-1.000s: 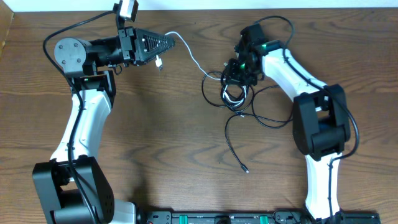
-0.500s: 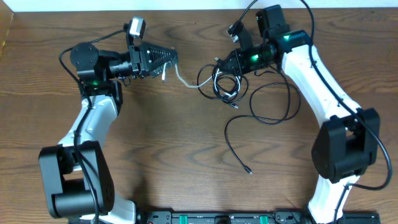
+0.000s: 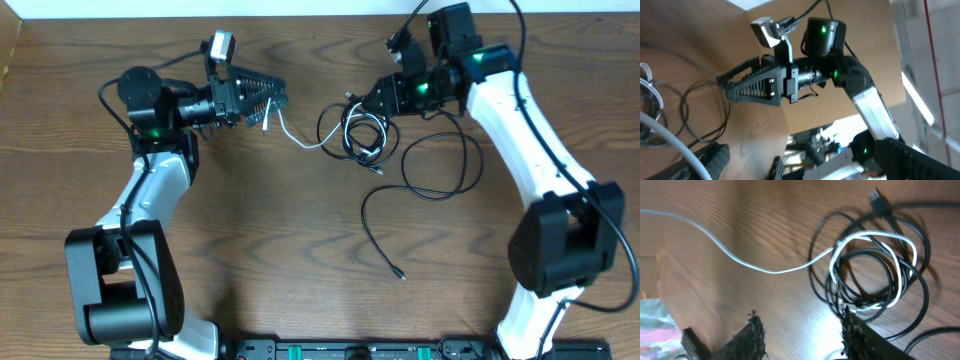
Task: Untangle cables
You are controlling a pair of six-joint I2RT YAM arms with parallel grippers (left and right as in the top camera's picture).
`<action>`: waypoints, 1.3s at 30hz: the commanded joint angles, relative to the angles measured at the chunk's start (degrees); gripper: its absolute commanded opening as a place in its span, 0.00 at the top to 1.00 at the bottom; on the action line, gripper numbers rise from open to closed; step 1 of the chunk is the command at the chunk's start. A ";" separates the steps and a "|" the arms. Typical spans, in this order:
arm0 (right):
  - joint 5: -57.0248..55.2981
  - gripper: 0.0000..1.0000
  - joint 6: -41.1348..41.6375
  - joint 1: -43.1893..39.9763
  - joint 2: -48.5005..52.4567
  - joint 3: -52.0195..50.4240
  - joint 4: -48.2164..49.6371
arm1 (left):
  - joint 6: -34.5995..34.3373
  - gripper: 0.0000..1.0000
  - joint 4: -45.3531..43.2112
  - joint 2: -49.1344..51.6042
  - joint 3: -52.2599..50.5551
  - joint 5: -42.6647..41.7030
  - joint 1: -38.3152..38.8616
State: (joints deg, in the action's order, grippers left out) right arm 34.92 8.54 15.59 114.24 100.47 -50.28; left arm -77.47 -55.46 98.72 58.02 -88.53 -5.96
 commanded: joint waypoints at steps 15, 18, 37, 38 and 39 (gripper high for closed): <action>-1.81 0.46 4.46 1.44 13.20 -0.09 7.65 | 41.07 0.02 53.33 2.34 -6.36 38.42 -0.26; -1.81 0.46 4.85 1.77 14.23 -0.09 8.63 | 41.83 0.02 55.67 2.34 -6.36 38.71 -0.24; -2.71 0.99 12.17 5.81 18.73 -0.09 19.47 | 52.39 0.02 75.10 2.34 -6.38 49.40 -0.24; -0.72 0.99 11.67 5.68 18.32 -0.09 19.98 | 52.39 0.02 75.23 2.34 -6.38 49.40 -0.24; 1.57 0.99 10.82 5.42 17.53 -0.07 20.52 | 52.39 0.02 75.38 2.34 -6.38 49.40 -0.24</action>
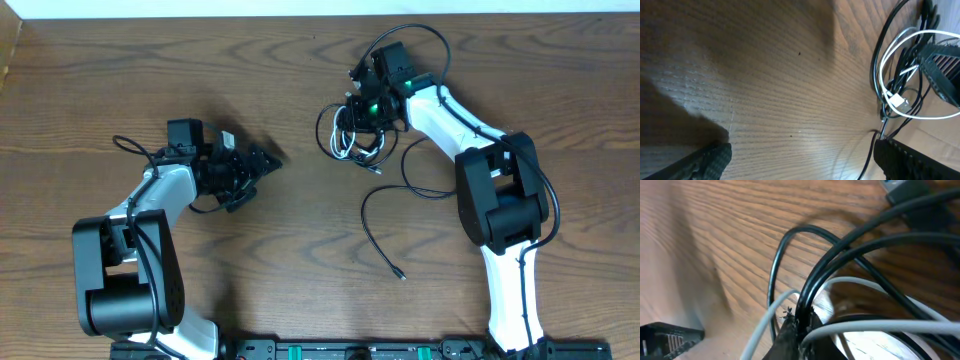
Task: Untangle cables
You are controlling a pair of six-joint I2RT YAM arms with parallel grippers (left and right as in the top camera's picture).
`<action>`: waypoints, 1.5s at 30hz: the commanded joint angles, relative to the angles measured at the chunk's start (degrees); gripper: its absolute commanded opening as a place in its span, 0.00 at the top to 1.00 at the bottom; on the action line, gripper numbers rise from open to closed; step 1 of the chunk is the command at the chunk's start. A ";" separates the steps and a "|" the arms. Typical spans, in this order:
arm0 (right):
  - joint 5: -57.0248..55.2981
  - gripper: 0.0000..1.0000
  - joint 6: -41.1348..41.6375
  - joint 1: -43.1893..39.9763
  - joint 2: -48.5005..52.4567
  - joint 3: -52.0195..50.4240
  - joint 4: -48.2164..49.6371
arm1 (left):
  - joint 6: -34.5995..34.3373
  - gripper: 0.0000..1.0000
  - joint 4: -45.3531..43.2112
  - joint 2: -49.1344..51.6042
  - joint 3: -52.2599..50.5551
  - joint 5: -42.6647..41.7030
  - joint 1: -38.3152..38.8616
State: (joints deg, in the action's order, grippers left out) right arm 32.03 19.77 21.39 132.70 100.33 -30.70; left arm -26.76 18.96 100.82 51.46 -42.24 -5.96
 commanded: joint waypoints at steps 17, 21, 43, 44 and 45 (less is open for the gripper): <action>8.39 0.99 -25.11 -2.32 -28.33 0.07 -12.04 | 1.66 0.02 1.38 0.24 0.17 3.02 -0.24; 3.78 0.99 -29.83 -2.32 -32.52 0.07 -13.49 | 1.66 0.02 1.38 0.24 0.17 3.04 -0.24; 8.24 0.99 -31.43 -2.34 -33.68 0.04 -16.85 | 1.66 0.02 3.32 0.24 0.20 0.31 -0.24; 2.45 0.99 -28.09 -2.32 -33.66 0.04 -17.27 | 1.66 0.02 3.28 0.22 0.20 -0.63 -0.24; -2.67 0.98 -25.66 -2.21 -33.42 0.04 -18.14 | 1.64 0.10 3.30 0.20 0.42 -1.88 -0.24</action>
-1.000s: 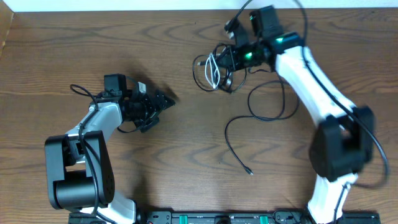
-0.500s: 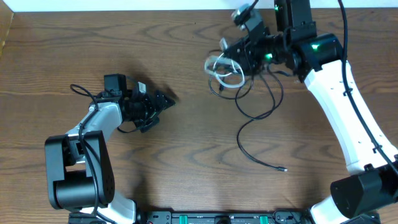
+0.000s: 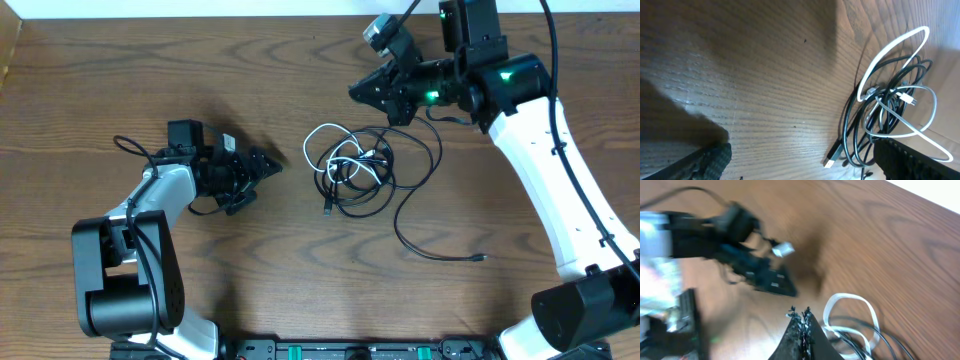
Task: Untangle cables
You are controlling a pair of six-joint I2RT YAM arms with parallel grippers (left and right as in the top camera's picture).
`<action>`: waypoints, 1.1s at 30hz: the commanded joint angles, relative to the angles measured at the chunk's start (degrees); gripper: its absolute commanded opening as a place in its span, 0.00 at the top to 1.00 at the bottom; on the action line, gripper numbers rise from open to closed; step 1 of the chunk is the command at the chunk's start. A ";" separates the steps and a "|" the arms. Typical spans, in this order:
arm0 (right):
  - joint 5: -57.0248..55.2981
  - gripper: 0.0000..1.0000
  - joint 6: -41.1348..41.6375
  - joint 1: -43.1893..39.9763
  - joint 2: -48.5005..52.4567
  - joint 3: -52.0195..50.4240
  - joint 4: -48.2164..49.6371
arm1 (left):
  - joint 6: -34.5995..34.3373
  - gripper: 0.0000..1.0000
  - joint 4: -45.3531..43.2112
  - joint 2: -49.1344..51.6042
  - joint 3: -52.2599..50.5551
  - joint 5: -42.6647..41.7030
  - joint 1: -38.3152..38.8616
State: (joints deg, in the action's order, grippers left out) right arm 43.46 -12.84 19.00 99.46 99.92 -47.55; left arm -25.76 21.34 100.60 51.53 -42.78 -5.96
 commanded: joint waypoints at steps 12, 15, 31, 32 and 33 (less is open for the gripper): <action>-31.30 0.73 17.11 0.37 7.76 0.46 -14.12 | 1.11 0.25 10.56 -9.68 8.98 9.40 3.17; -31.30 0.67 17.11 0.37 11.65 0.46 -15.93 | 2.60 0.25 12.09 -12.79 10.36 13.57 6.71; -25.64 0.56 18.80 0.15 32.87 0.46 -16.37 | 5.79 0.25 10.97 -13.35 10.45 32.48 30.64; -23.61 0.56 18.80 0.09 34.29 0.46 -16.33 | 5.75 0.25 11.74 -13.35 10.88 34.18 31.63; -22.23 0.58 18.80 0.04 34.77 0.46 -16.33 | 5.60 0.25 12.44 -13.35 11.34 34.73 31.82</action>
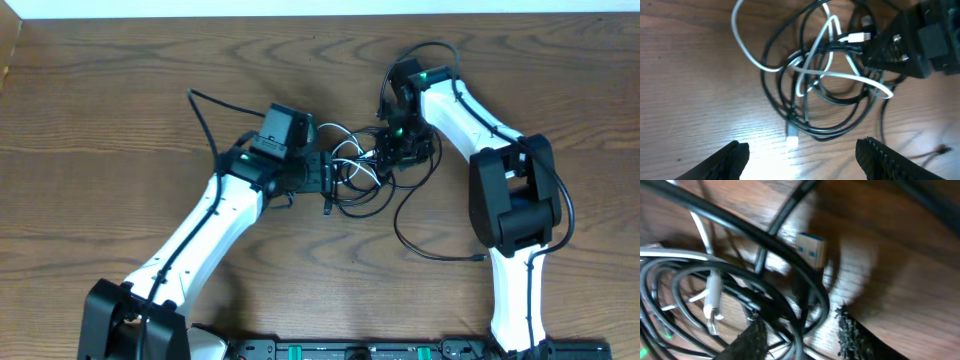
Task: Untangle cables
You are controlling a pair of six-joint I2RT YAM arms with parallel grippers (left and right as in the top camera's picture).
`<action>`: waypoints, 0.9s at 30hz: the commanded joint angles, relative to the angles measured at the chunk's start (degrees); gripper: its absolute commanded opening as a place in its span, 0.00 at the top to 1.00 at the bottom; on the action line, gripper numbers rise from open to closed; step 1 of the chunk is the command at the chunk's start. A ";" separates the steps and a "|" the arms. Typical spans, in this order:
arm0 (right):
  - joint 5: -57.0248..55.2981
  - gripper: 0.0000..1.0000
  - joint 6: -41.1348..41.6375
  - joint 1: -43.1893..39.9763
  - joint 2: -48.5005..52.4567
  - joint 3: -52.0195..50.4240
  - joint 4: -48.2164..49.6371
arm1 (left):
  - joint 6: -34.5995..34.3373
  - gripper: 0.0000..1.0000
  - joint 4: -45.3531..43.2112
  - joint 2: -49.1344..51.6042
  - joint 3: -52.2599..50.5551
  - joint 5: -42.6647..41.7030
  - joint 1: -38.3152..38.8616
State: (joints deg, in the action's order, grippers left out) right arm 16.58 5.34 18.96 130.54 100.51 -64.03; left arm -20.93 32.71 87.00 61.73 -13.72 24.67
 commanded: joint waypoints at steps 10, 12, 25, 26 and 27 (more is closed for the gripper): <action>13.88 0.92 5.44 2.58 4.48 -0.13 5.40 | 1.88 0.23 14.36 1.40 11.85 8.41 0.79; 13.79 0.84 5.84 3.85 4.48 -0.13 6.64 | 1.86 0.23 16.26 1.40 14.01 8.28 0.81; 11.63 0.66 7.50 4.28 4.48 -0.13 8.72 | 1.70 0.22 18.36 12.22 13.38 2.62 2.47; 11.63 0.66 7.50 3.87 4.48 -0.13 8.50 | 0.87 0.24 18.73 13.25 13.38 2.58 2.47; 11.58 0.66 7.45 3.45 4.48 -0.13 8.33 | 0.02 0.26 19.08 14.64 13.38 2.58 2.47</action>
State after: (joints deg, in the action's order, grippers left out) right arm 31.55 12.01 24.21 132.81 100.84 -55.33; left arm -19.38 50.85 98.37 75.33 -10.61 27.11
